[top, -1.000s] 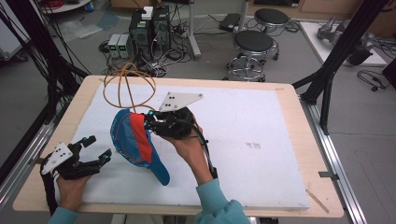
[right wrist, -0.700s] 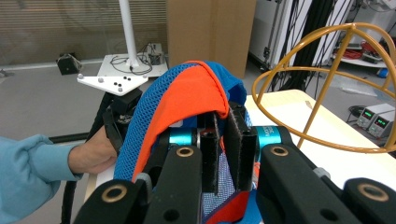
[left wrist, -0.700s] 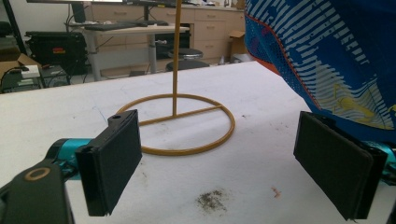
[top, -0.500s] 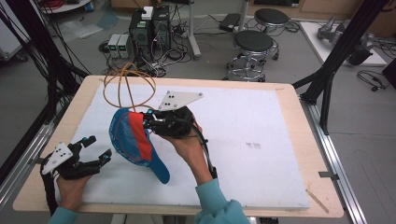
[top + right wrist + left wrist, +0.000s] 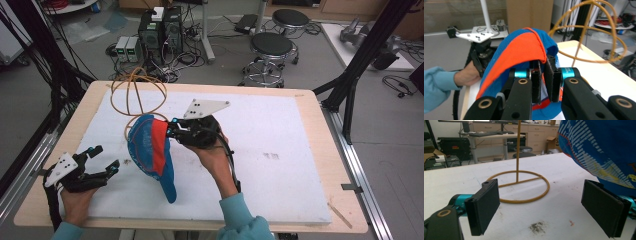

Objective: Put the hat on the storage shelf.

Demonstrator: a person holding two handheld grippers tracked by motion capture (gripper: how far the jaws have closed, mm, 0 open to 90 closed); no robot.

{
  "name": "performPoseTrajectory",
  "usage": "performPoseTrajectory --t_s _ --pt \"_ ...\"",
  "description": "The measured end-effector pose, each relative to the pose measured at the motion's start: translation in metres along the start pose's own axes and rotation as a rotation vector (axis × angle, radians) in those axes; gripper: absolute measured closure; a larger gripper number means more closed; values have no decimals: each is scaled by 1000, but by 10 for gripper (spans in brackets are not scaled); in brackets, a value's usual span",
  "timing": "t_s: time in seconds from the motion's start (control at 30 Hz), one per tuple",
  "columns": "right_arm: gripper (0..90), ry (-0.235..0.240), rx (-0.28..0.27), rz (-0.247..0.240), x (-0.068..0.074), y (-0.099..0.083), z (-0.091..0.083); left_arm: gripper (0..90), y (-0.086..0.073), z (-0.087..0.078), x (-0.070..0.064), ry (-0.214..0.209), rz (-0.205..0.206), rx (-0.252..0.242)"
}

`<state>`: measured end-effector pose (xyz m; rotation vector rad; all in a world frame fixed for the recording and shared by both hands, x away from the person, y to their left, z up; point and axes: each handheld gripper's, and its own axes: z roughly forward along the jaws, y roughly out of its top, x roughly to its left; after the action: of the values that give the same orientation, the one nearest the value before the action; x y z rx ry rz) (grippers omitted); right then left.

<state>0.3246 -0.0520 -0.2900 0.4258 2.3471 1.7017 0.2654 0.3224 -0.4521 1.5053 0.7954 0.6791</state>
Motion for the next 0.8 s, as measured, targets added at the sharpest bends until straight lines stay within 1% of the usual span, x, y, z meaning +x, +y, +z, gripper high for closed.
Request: performPoseTrajectory --t_s 0.27,0.57,0.67,0.8 --pt "843 -46 5 35 -13 -22 -30 153 0 0 0 1 2 2" --pt "843 -116 17 82 -27 -54 -67 153 0 0 -1 4 4 1" --pt "843 -131 14 99 -29 -63 -75 153 0 0 -1 5 6 4" --pt "843 -135 15 103 -30 -67 -77 153 0 0 -1 8 8 7"
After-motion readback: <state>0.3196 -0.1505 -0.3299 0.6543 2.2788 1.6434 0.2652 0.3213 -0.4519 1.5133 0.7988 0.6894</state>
